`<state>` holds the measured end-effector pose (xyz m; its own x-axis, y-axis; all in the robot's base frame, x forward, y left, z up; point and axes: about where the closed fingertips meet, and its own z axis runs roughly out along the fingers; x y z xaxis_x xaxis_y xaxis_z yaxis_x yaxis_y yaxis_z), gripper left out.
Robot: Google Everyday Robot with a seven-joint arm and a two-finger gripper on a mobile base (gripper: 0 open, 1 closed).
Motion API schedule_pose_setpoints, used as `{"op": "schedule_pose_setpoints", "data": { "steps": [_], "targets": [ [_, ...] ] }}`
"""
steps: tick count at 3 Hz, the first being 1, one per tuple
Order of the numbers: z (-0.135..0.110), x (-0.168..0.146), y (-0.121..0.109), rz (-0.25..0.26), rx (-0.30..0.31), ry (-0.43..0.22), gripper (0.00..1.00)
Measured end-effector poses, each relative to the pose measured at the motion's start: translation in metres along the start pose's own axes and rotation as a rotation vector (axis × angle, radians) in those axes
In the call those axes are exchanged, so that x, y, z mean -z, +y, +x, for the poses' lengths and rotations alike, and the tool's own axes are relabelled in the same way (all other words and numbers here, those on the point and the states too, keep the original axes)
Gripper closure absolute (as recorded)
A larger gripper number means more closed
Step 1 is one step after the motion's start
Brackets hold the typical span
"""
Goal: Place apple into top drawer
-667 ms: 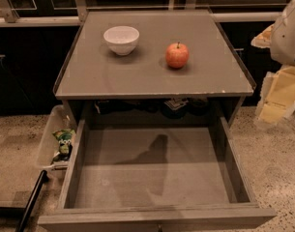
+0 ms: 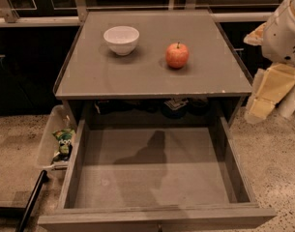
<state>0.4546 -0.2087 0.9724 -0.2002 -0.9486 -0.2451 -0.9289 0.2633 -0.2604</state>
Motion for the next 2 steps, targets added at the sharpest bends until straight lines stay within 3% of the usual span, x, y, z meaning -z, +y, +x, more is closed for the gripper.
{"op": "schedule_pose_setpoints", "data": {
  "steps": [2],
  "targets": [
    [-0.038,-0.051,-0.077,0.096,0.042,-0.215,0.0]
  ]
}}
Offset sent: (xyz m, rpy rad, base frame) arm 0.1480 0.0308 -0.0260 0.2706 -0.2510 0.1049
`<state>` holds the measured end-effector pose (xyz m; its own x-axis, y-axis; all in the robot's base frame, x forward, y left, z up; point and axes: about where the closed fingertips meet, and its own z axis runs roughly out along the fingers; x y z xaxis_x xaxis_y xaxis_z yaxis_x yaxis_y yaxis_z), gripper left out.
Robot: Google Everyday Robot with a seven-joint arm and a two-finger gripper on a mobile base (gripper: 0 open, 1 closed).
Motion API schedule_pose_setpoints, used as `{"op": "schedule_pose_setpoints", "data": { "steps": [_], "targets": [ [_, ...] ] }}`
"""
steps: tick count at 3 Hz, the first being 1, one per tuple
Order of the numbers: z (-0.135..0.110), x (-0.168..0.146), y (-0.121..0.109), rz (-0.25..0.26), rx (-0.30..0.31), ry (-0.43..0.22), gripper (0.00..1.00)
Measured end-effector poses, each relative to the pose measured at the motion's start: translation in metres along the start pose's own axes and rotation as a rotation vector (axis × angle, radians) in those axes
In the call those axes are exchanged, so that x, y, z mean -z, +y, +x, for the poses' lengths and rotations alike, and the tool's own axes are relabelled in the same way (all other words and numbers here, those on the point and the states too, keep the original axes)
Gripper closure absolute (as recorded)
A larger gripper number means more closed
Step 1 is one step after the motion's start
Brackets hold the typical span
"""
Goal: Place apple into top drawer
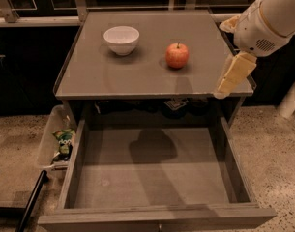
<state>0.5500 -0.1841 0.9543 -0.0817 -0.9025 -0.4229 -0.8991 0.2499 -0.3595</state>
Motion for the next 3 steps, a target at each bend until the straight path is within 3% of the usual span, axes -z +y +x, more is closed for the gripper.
{"op": "schedule_pose_setpoints", "data": {
  "steps": [1,2,3],
  "targets": [
    [0.0,0.0,0.0,-0.001,0.0,0.0,0.0],
    [0.006,-0.024,-0.012,-0.023,-0.067,-0.039,0.0],
    [0.017,-0.053,-0.045,-0.01,-0.148,-0.126,0.0]
  ]
}}
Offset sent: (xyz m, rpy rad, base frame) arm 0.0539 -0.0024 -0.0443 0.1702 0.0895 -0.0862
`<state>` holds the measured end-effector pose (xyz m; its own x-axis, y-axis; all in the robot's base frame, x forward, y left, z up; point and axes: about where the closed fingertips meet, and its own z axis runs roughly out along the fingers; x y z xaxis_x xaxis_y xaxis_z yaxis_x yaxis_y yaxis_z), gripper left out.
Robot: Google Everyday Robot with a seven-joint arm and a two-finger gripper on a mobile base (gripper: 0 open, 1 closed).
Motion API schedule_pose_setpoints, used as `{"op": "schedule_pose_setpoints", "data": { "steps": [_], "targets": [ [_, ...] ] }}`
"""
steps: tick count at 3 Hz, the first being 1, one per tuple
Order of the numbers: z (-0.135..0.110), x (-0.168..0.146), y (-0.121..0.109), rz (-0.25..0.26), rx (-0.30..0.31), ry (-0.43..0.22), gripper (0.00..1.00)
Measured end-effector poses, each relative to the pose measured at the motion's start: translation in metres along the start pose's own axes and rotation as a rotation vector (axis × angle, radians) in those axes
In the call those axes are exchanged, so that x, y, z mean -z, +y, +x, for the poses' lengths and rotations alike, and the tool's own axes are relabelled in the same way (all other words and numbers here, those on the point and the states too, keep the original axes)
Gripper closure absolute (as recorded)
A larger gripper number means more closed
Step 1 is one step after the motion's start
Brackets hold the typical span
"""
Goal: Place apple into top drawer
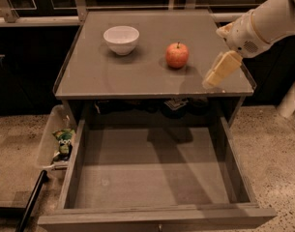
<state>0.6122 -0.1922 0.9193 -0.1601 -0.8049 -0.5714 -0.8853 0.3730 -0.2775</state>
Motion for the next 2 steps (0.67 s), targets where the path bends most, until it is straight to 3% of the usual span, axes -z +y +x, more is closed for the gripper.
{"op": "schedule_pose_setpoints", "data": {
  "steps": [1,2],
  "targets": [
    [0.009,-0.019,-0.028,0.002,-0.068,-0.12,0.0],
    [0.008,-0.036,-0.041,-0.043,-0.119,-0.24,0.0]
  ]
}}
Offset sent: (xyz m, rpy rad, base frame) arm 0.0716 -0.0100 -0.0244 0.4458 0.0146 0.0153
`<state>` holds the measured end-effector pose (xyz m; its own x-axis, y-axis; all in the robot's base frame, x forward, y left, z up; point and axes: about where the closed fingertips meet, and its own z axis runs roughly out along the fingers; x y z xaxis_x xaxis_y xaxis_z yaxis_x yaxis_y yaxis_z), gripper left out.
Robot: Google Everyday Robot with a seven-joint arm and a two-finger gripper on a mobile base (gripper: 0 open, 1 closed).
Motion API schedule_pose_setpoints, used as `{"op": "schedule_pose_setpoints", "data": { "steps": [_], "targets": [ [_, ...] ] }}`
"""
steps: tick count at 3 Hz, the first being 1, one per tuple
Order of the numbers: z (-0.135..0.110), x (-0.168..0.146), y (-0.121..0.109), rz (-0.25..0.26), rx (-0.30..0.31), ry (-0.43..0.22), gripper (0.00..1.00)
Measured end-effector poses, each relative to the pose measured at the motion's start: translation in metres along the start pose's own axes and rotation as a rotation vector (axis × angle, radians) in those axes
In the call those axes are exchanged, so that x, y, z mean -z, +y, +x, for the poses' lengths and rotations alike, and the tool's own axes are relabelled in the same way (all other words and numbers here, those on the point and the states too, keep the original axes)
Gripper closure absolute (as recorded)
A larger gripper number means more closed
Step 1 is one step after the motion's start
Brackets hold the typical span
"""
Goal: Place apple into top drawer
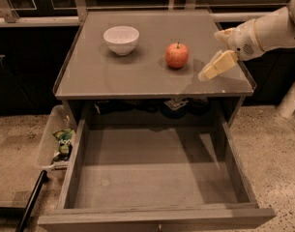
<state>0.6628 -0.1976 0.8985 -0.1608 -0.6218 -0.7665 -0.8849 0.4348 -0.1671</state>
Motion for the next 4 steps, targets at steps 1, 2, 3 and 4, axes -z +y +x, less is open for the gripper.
{"op": "schedule_pose_setpoints", "data": {
  "steps": [1,2,3,4],
  "targets": [
    [-0.007,-0.022,0.004,-0.072,-0.016,-0.075,0.0],
    [-0.019,-0.044,0.009,-0.111,0.008,-0.102,0.0],
    [-0.032,-0.063,0.005,-0.106,0.055,-0.094,0.0],
    [-0.035,-0.076,-0.003,-0.089,0.079,-0.07,0.0]
  ]
}}
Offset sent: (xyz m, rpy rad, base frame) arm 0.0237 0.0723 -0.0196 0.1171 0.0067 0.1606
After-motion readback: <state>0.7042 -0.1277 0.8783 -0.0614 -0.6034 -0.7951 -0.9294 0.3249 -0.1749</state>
